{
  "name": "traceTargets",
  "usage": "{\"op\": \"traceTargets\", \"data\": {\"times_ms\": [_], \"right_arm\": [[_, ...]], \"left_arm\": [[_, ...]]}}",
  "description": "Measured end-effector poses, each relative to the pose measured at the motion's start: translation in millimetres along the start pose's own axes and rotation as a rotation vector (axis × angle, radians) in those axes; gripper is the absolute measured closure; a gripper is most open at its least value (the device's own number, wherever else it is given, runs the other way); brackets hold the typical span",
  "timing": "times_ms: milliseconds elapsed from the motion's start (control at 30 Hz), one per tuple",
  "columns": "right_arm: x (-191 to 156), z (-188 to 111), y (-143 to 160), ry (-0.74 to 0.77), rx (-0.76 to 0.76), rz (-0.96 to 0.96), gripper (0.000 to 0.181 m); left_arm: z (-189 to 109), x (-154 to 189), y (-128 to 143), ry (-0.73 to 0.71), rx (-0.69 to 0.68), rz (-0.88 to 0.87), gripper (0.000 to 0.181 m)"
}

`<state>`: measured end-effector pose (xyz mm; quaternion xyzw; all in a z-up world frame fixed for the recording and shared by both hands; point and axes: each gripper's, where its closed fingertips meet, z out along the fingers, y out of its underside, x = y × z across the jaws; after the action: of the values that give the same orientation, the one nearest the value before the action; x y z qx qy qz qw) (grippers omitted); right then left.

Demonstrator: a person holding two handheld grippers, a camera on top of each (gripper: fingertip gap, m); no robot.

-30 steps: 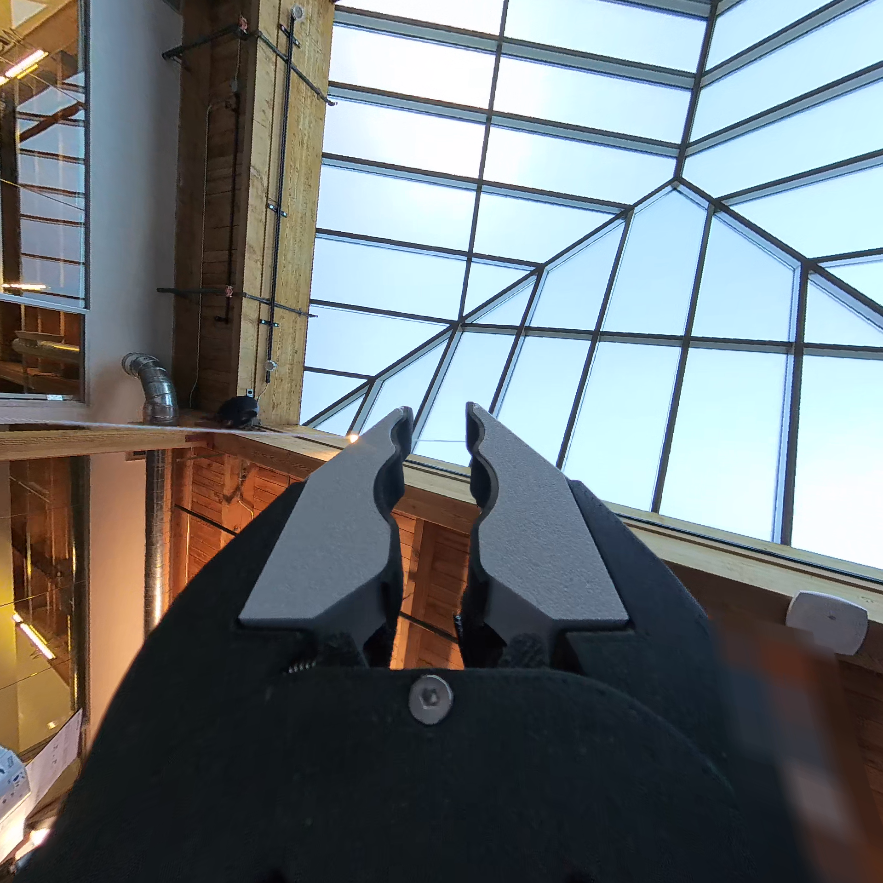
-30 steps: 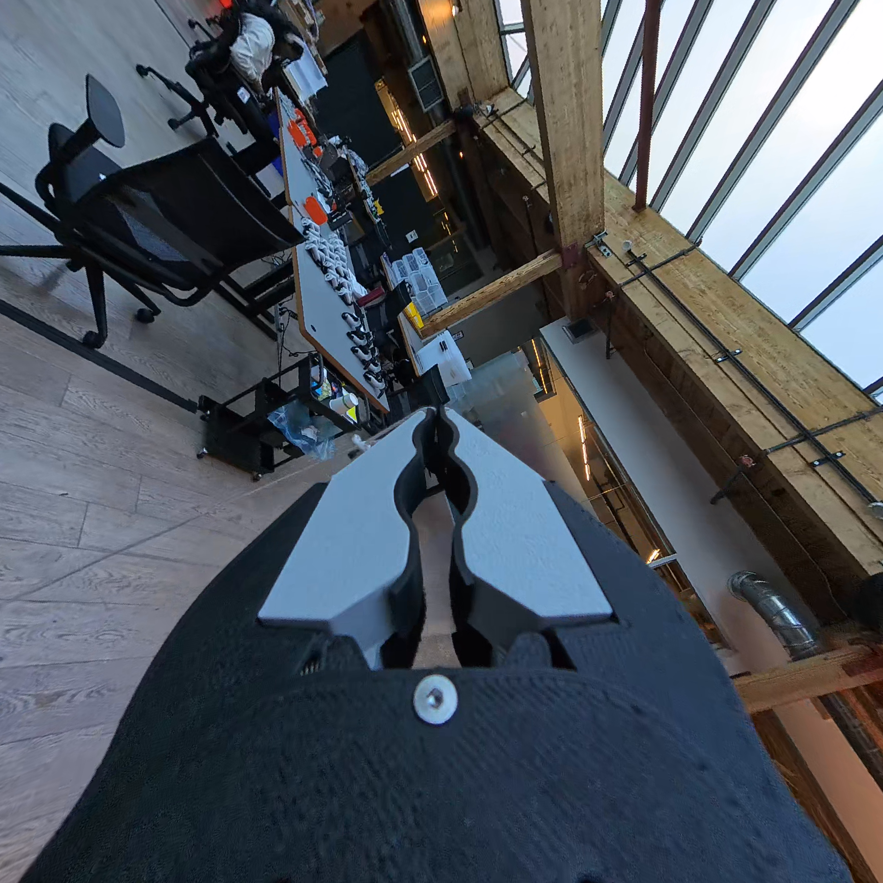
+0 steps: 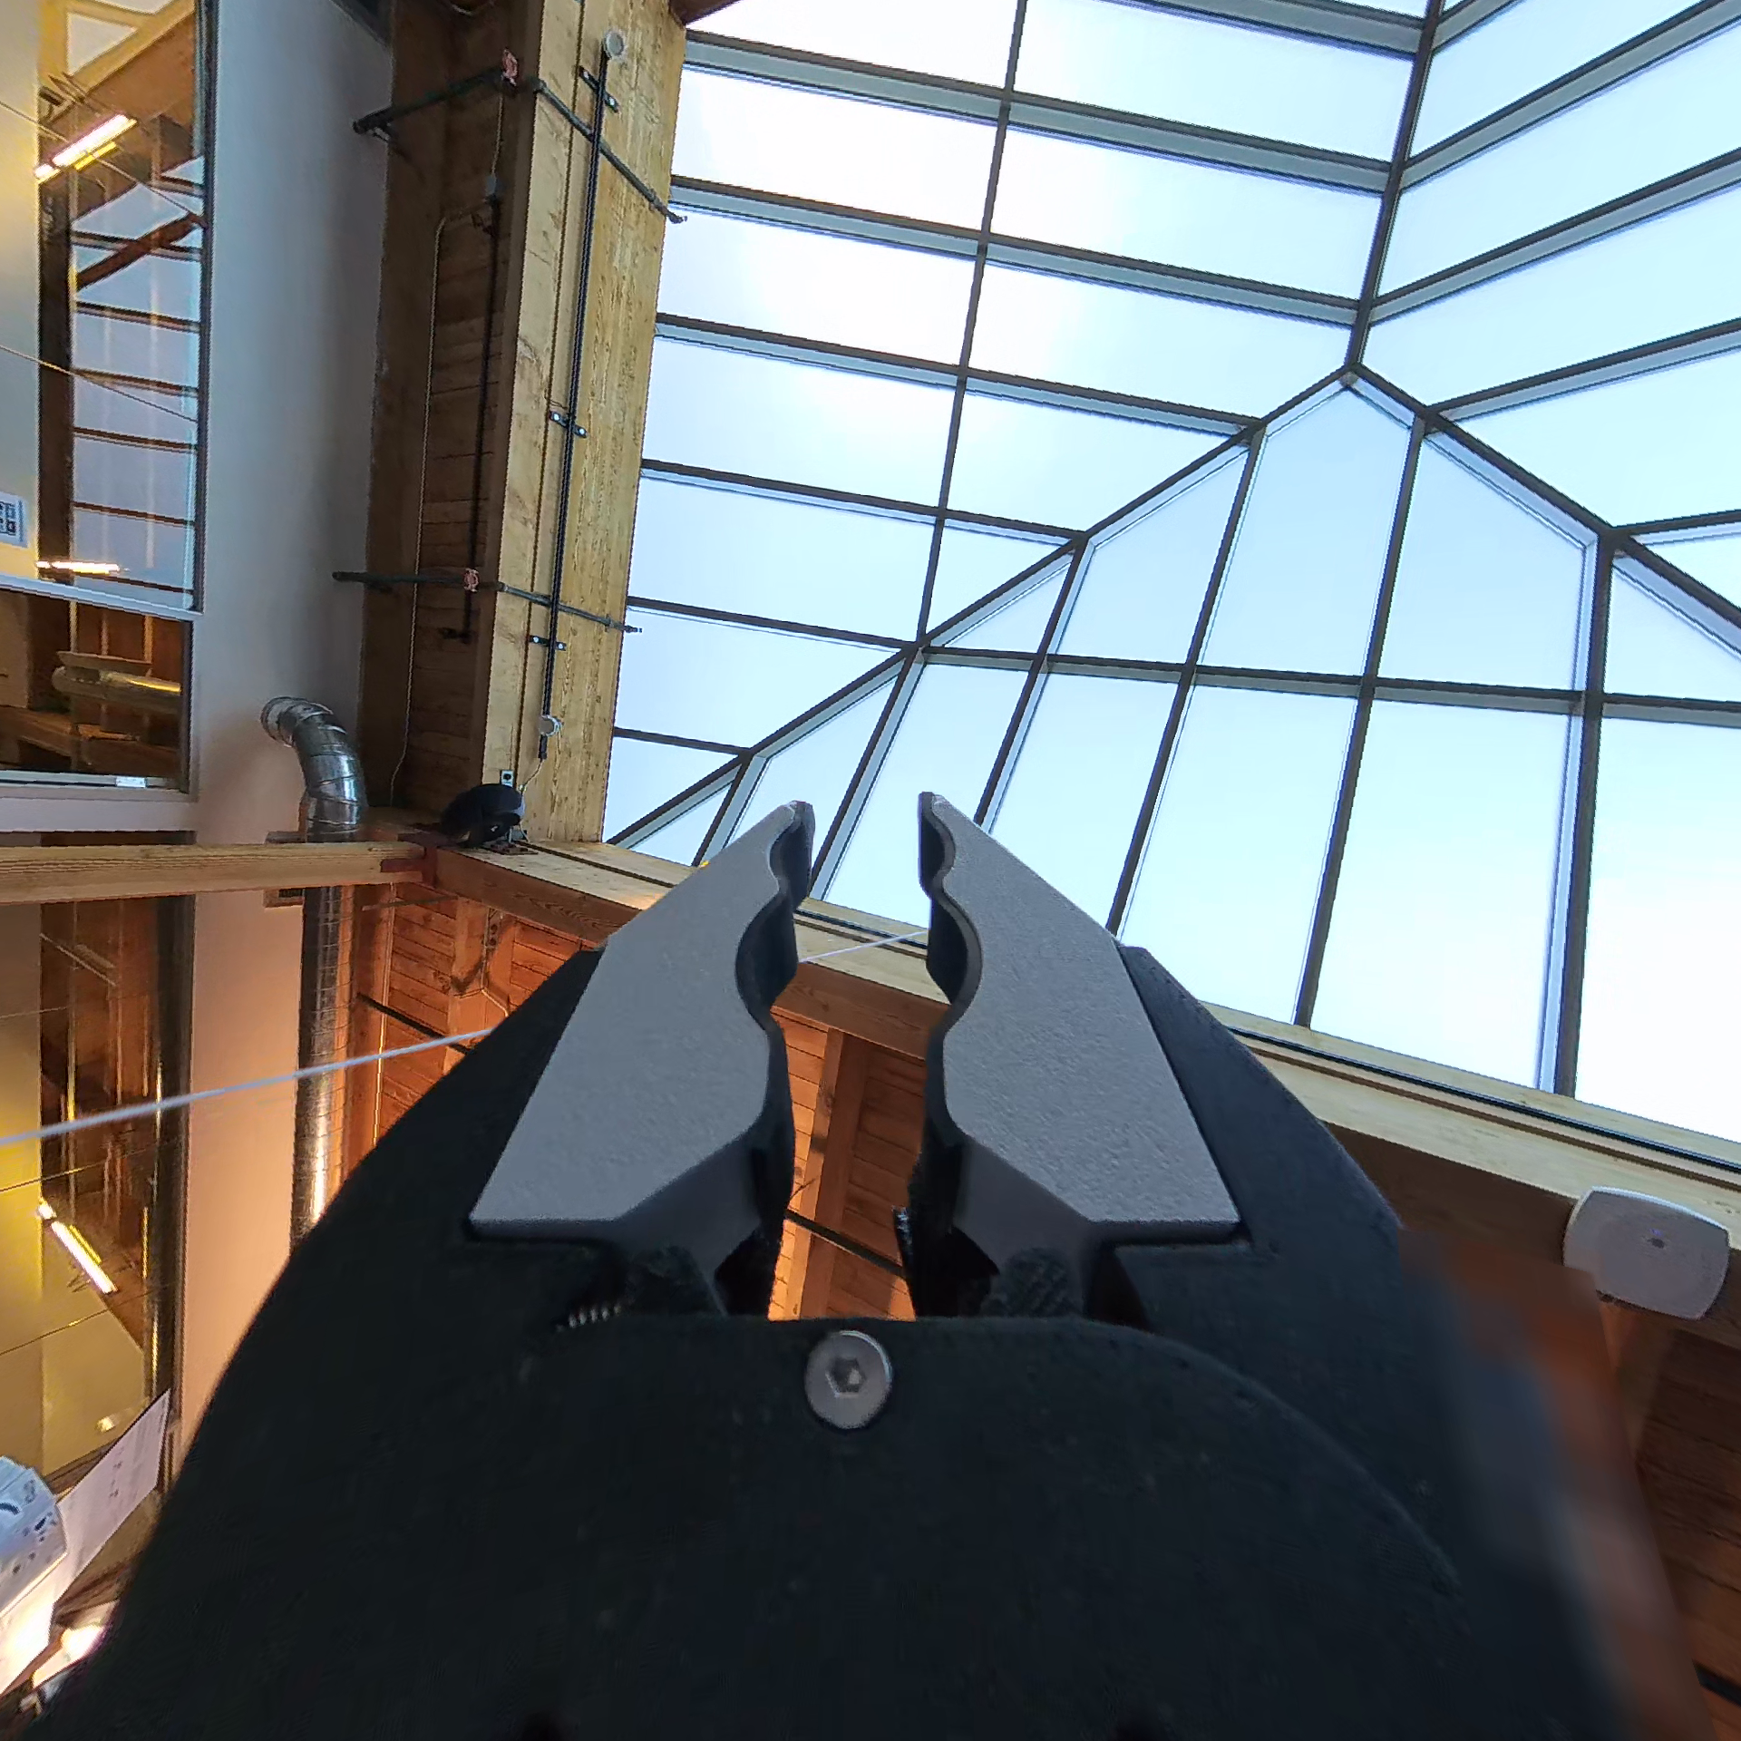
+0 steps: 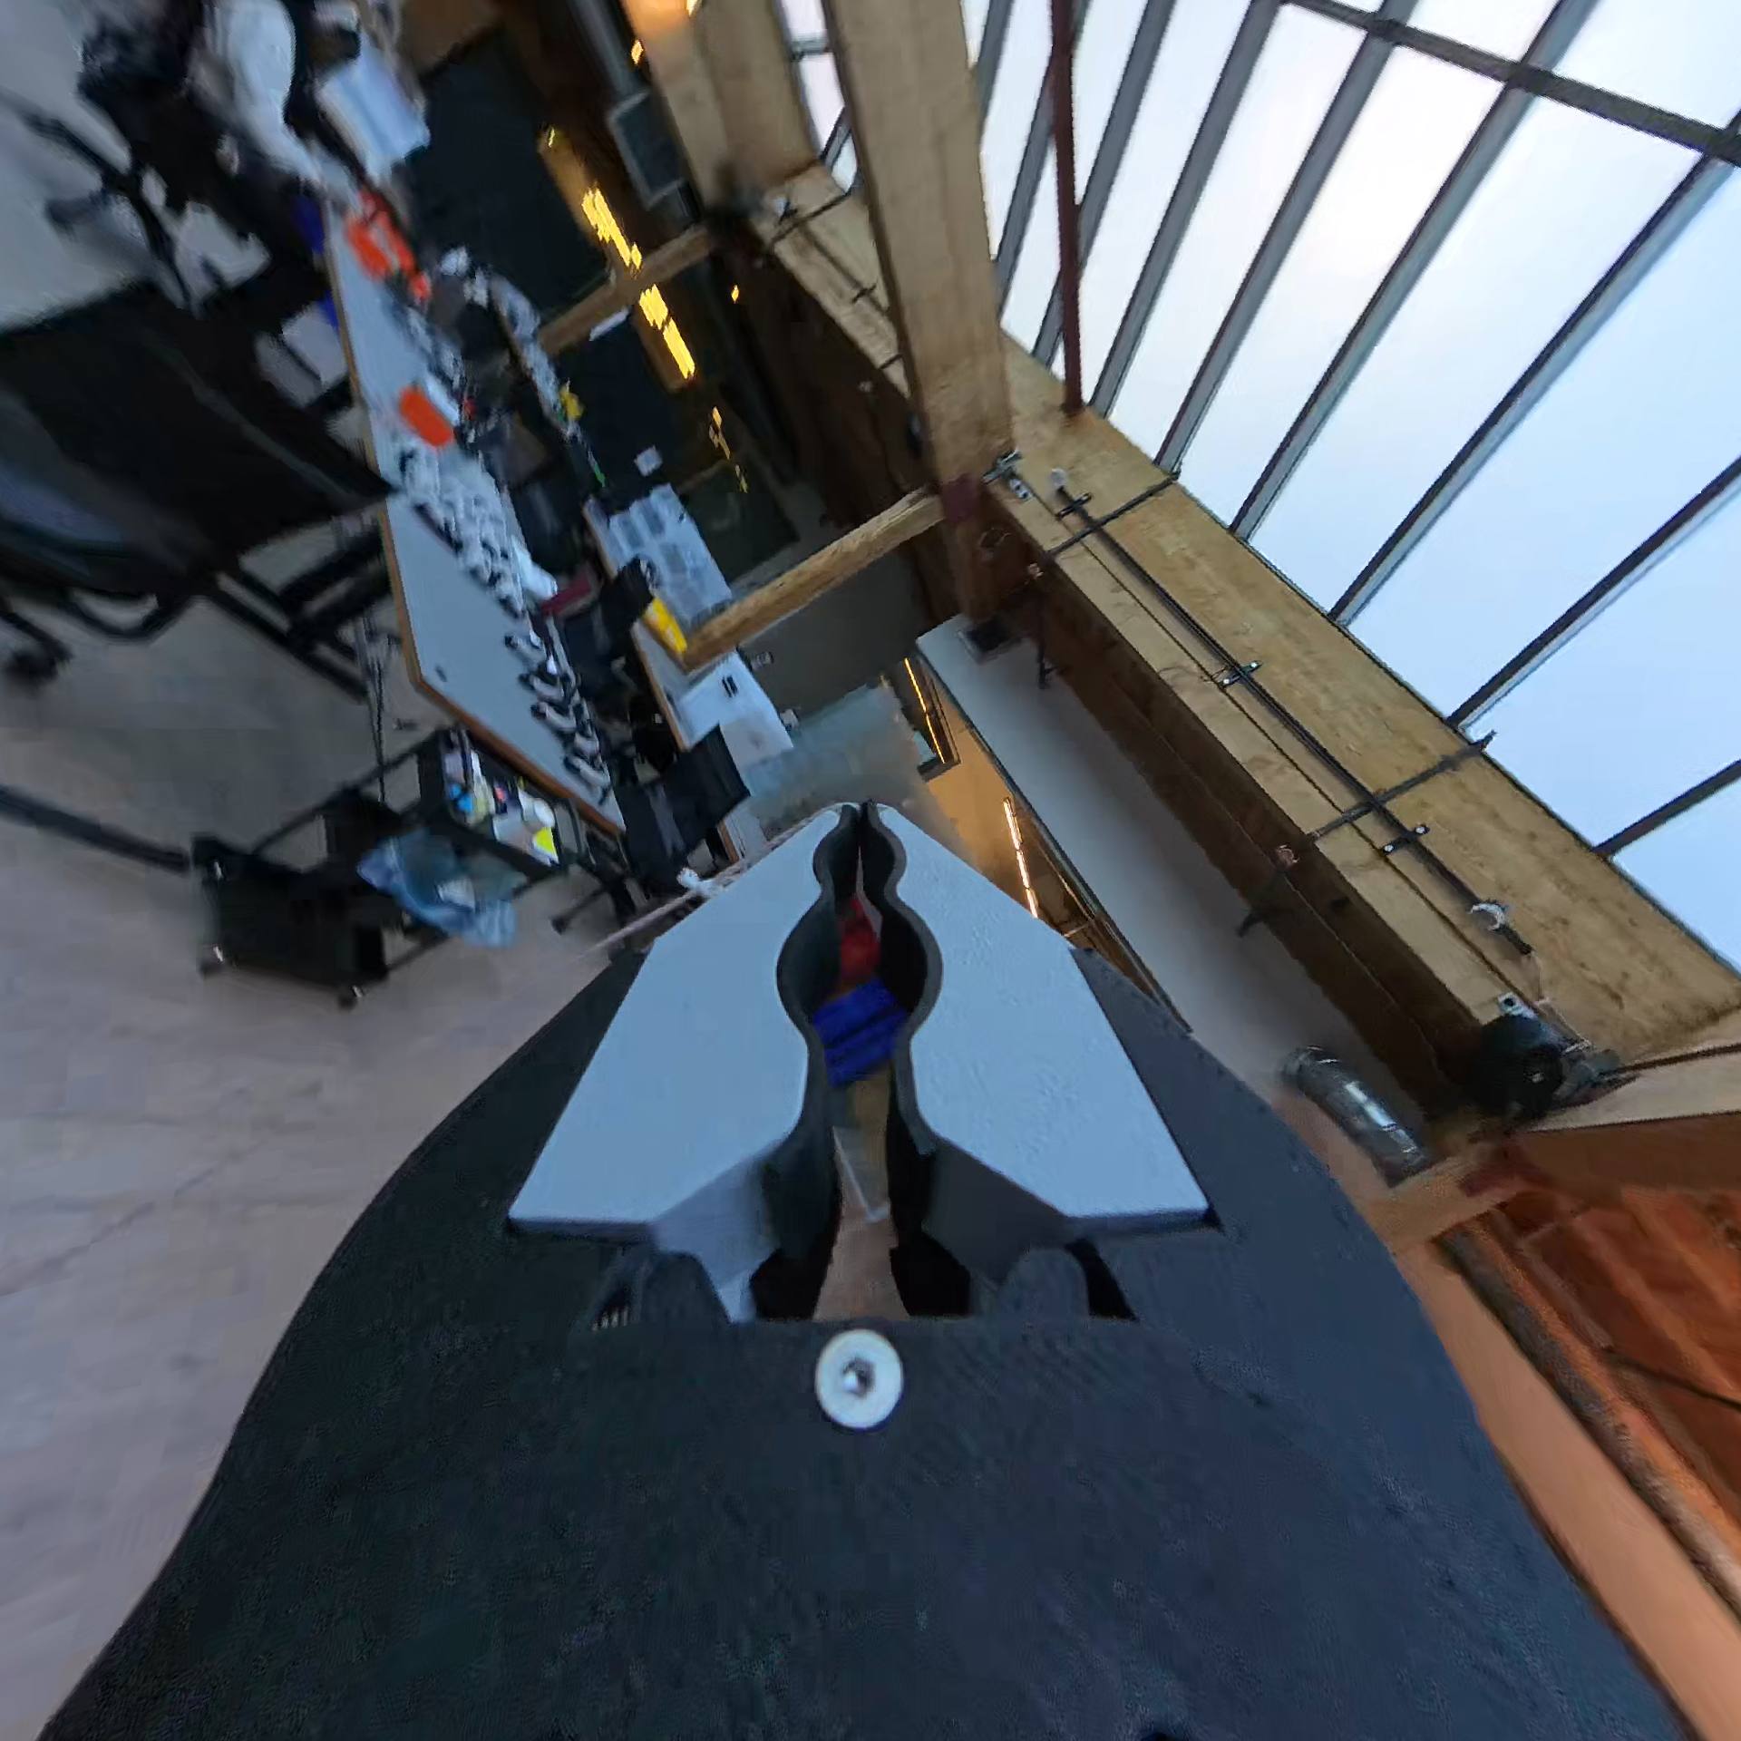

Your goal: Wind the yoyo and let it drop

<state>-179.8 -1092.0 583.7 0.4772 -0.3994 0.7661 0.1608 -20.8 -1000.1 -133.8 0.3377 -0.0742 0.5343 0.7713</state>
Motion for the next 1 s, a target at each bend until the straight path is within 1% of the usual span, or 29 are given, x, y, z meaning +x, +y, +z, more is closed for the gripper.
{"op": "traceTargets", "data": {"times_ms": [33, 67, 133, 233, 367, 500, 800, 900, 1000], "right_arm": [[18.3, -9.2, -10.3, 0.013, 0.030, 0.075, 0.181], [24.8, -13.9, -13.9, -0.003, 0.031, 0.111, 0.181], [14.8, -11.8, -4.3, -0.033, -0.028, 0.062, 0.181], [-27.5, 1.1, 22.8, -0.078, -0.102, -0.068, 0.181], [-87.7, 22.5, 62.7, -0.175, -0.162, -0.099, 0.181], [-134.5, 38.3, 95.9, -0.235, -0.210, -0.147, 0.181], [-219.2, 55.8, 150.1, -0.365, -0.249, -0.192, 0.181], [-237.2, 58.4, 165.9, -0.393, -0.266, -0.204, 0.181], [-245.9, 59.3, 176.2, -0.408, -0.275, -0.204, 0.181]], "left_arm": [[0.6, 0.8, 0.7, 0.002, -0.002, 0.000, 0.161], [1.1, 1.7, 1.6, 0.003, -0.004, 0.000, 0.161], [2.7, 3.3, 3.5, 0.004, -0.009, 0.002, 0.161], [5.2, 6.8, 8.4, 0.010, -0.023, 0.001, 0.161], [6.0, 10.5, 13.4, 0.015, -0.030, 0.002, 0.161], [5.1, 10.6, 12.2, 0.014, -0.029, 0.008, 0.161], [-1.9, -2.3, 8.9, -0.014, -0.015, -0.011, 0.161], [-2.8, -3.6, 8.6, -0.018, -0.018, -0.008, 0.161], [-3.7, -2.8, 6.3, -0.018, -0.014, -0.002, 0.162]]}}
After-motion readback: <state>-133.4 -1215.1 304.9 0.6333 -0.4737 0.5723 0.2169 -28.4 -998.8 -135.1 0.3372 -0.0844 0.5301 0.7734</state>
